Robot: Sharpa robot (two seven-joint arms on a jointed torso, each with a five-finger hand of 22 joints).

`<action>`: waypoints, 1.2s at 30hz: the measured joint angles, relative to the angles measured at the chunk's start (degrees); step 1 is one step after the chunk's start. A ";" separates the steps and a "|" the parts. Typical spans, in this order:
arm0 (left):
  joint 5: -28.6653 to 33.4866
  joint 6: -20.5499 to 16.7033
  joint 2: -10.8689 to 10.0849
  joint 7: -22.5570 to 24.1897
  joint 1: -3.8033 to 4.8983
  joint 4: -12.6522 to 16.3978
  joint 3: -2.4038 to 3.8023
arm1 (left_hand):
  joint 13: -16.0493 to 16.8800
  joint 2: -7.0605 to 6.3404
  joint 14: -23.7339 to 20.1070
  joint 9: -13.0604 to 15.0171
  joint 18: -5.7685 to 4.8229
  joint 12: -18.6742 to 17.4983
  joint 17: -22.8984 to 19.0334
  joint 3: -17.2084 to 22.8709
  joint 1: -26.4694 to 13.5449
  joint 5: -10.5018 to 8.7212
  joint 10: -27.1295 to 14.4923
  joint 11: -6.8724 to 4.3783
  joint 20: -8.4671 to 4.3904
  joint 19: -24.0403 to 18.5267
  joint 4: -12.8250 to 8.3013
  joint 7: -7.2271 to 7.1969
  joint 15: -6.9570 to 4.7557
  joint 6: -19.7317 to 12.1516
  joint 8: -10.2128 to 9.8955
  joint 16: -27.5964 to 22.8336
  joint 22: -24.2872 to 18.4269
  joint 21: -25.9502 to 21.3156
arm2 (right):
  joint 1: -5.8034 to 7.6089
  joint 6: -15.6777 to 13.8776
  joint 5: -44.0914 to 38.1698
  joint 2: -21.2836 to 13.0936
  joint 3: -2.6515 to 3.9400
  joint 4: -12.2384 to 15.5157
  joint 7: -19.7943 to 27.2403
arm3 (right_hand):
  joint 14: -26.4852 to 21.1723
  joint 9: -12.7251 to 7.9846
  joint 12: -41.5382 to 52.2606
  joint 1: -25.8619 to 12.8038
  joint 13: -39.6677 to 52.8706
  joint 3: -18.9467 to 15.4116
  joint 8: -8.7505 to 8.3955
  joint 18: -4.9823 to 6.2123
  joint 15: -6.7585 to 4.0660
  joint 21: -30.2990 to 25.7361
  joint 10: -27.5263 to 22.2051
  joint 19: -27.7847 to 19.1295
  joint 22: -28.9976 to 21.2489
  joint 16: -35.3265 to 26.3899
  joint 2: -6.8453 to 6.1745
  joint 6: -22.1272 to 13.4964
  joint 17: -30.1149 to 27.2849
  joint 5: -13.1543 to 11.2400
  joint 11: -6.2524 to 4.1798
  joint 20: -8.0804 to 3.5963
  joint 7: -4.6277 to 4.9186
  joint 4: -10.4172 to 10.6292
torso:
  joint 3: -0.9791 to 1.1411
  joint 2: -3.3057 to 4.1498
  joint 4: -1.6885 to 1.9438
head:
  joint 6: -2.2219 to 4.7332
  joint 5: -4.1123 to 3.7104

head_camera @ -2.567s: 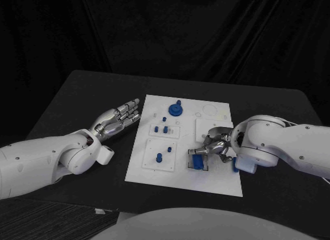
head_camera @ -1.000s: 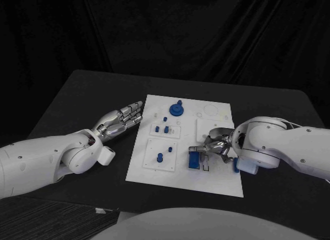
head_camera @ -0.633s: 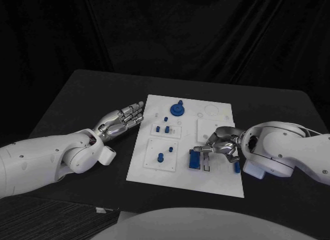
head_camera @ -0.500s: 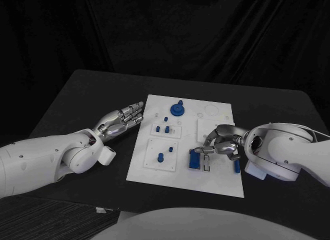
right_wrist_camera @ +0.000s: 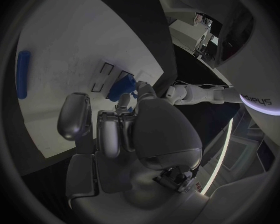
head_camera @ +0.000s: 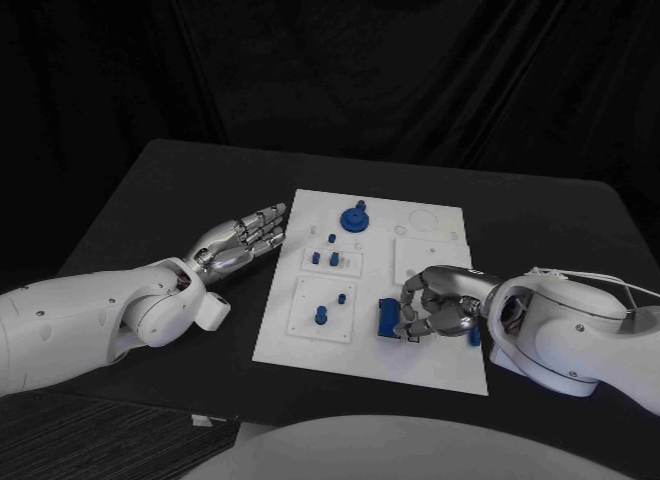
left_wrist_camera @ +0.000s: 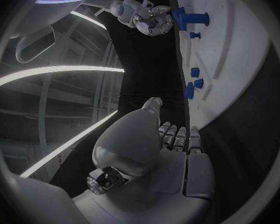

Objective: Assemble the parts on the task board

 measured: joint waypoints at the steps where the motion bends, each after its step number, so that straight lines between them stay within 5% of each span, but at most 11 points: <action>1: 0.00 0.00 -0.02 0.00 0.00 0.00 0.00 | 0.00 0.00 0.01 0.00 0.00 0.00 0.00 0.00 0.00 0.00 0.00 0.00 0.00 0.00 0.00 0.00 0.01 0.00 0.00 0.00 0.00 0.00 | -0.32 0.02 -0.68 0.03 0.00 0.00 0.12 | 0.00 0.13 0.00 0.00 0.00 0.00 0.60 0.00 0.00 0.00 0.00 0.00 0.00 0.00 0.00 -0.39 0.00 0.45 0.00 0.00 -0.39 0.00 | 0.00 0.00 0.01 | 0.00 0.00; 10: 0.00 0.08 0.01 0.00 -0.01 0.00 0.00 | 0.00 0.00 0.17 0.00 0.00 0.00 0.00 0.00 0.00 0.00 0.00 0.00 0.00 0.00 0.00 0.00 0.18 0.00 0.00 0.00 0.00 0.00 | -1.60 -0.03 -3.20 0.68 0.04 -0.63 0.33 | -0.49 1.51 0.00 1.22 0.00 0.83 3.40 0.00 -0.71 0.00 -0.47 0.00 0.00 0.00 -1.20 -0.82 0.00 7.15 -0.51 -0.02 -0.61 0.83 | -0.01 0.03 0.06 | 0.00 -0.21; 13: 0.00 0.13 0.03 -0.01 -0.01 -0.01 0.00 | 0.00 0.00 0.18 0.00 0.00 0.00 0.00 0.00 0.00 0.00 0.00 0.00 0.00 0.00 0.00 0.00 0.18 0.00 0.00 0.00 0.00 0.00 | -2.00 -0.16 -3.62 0.95 0.02 -0.94 0.30 | -0.30 1.62 0.00 2.13 0.00 1.89 4.15 0.01 -0.91 -0.01 -0.47 0.18 0.00 0.00 -0.33 -0.60 0.00 13.79 -0.52 -0.81 -0.82 1.87 | -0.01 0.05 0.06 | 0.00 -0.08; 15: 0.00 0.16 0.04 -0.02 -0.01 -0.02 0.00 | 0.00 0.00 0.18 0.00 0.00 0.00 0.00 0.00 0.00 0.00 0.00 0.00 0.00 0.00 0.00 0.00 0.18 0.00 0.00 0.00 0.00 0.00 | -2.18 -0.28 -3.84 1.13 0.01 -1.15 0.27 | -0.29 1.62 0.00 3.01 0.03 2.90 4.16 0.00 -0.92 -0.02 -0.23 0.17 0.00 0.00 -1.21 -0.28 0.00 15.89 -0.77 -0.82 -1.13 2.87 | -0.01 0.05 0.06 | 0.00 -0.04; 21: 0.00 0.24 0.05 -0.05 -0.02 -0.04 0.00 | 0.00 0.00 0.17 0.00 0.00 0.00 0.00 0.00 0.00 0.00 0.00 0.00 0.00 0.00 0.00 0.00 0.18 0.00 0.00 0.00 0.00 0.00 | -2.41 -0.45 -4.21 1.42 0.01 -1.44 0.21 | -0.29 1.62 0.00 3.04 0.00 5.55 5.65 0.00 -0.93 -0.02 -0.17 0.16 0.00 0.00 -1.25 0.23 0.00 18.91 -0.83 -0.83 -1.63 3.96 | -0.01 0.02 0.06 | 0.00 -0.01; 22: 0.00 0.26 0.06 -0.05 -0.02 -0.04 0.00 | 0.00 0.00 0.18 0.00 0.00 0.00 0.00 0.00 0.00 0.00 0.00 0.00 0.00 0.00 0.00 0.00 0.18 0.00 0.00 0.00 0.00 0.00 | -2.42 -0.46 -4.25 1.44 0.01 -1.46 0.20 | -0.29 1.63 0.00 3.92 0.00 5.56 5.65 0.01 -0.93 -0.02 -0.17 0.16 0.00 0.00 -2.15 0.24 0.00 19.69 -0.84 -0.84 -1.63 3.97 | -0.01 0.02 0.06 | 0.00 -0.01; 25: 0.00 0.33 0.09 -0.07 -0.02 -0.05 0.00 | 0.00 0.00 0.17 0.00 0.00 0.00 0.00 0.00 0.00 0.00 0.00 0.01 0.00 0.00 0.00 0.01 0.18 0.00 0.00 0.00 0.00 0.00 | -2.49 -0.47 -4.34 1.50 0.01 -1.52 0.18 | 0.20 1.63 0.00 3.99 0.00 8.62 5.65 0.01 -1.42 -0.02 0.51 0.15 0.00 0.00 -2.22 0.49 0.00 20.56 -1.52 -0.84 -1.87 4.05 | -0.01 0.03 0.06 | 0.00 -0.04; 30: 0.00 0.44 0.10 -0.09 -0.03 -0.05 0.00 | 0.00 0.00 0.18 0.00 0.00 0.00 0.00 0.00 0.00 0.00 0.00 0.01 0.49 0.47 0.00 0.01 0.19 0.00 0.00 0.00 0.00 0.00 | -2.55 -0.40 -4.43 1.68 0.01 -1.56 0.13 | 0.20 1.66 0.00 3.97 0.00 8.63 6.54 0.00 -1.42 -0.03 0.51 0.15 0.00 0.00 -2.22 1.26 0.00 20.36 -1.52 -0.85 -1.96 4.03 | -0.01 0.04 0.07 | 0.00 -0.16; 32: 0.00 0.48 0.11 -0.10 -0.04 -0.06 0.00 | 0.00 0.00 0.18 0.00 0.00 0.00 0.00 0.00 0.00 0.00 0.00 0.01 0.49 0.47 0.00 0.01 0.19 0.00 0.00 0.00 0.00 0.00 | -2.58 -0.34 -4.46 1.72 0.01 -1.59 0.08 | 0.20 1.69 0.00 3.52 0.01 8.68 6.98 0.00 -1.42 -0.03 0.51 -0.22 0.00 0.00 -2.67 1.88 0.00 15.82 -1.52 -1.22 -1.83 3.99 | 0.00 0.04 0.08 | 0.00 -0.16; 35: 0.00 0.56 0.13 -0.12 -0.04 -0.07 0.00 | 0.00 0.00 0.18 0.00 0.00 0.00 0.00 0.00 0.00 0.00 0.01 0.02 0.49 0.47 0.00 0.01 0.19 0.00 0.00 0.00 0.00 0.00 | -2.61 -0.25 -4.50 1.76 0.01 -1.60 -0.03 | 0.20 2.57 0.00 1.01 0.00 9.49 8.73 0.00 -1.42 -0.03 0.51 -0.22 0.00 0.00 -3.16 2.02 0.00 -2.96 -1.52 -1.21 -1.96 3.18 | 0.00 0.04 0.08 | 0.00 -0.16; 36: 0.00 0.59 0.13 -0.13 -0.04 -0.07 0.00 | 0.00 0.00 0.18 0.00 0.00 0.00 0.00 0.00 0.00 0.00 0.02 0.02 0.49 0.47 0.00 0.01 0.19 0.00 0.00 0.00 0.00 0.00 | -2.62 -0.22 -4.52 1.77 0.01 -1.60 -0.06 | 0.20 2.70 0.00 1.00 0.00 9.49 9.06 0.00 -1.42 -0.03 0.51 -0.22 0.00 0.00 -3.17 2.02 0.00 -7.09 -1.52 -1.21 -1.96 3.18 | 0.00 0.04 0.08 | 0.00 -0.13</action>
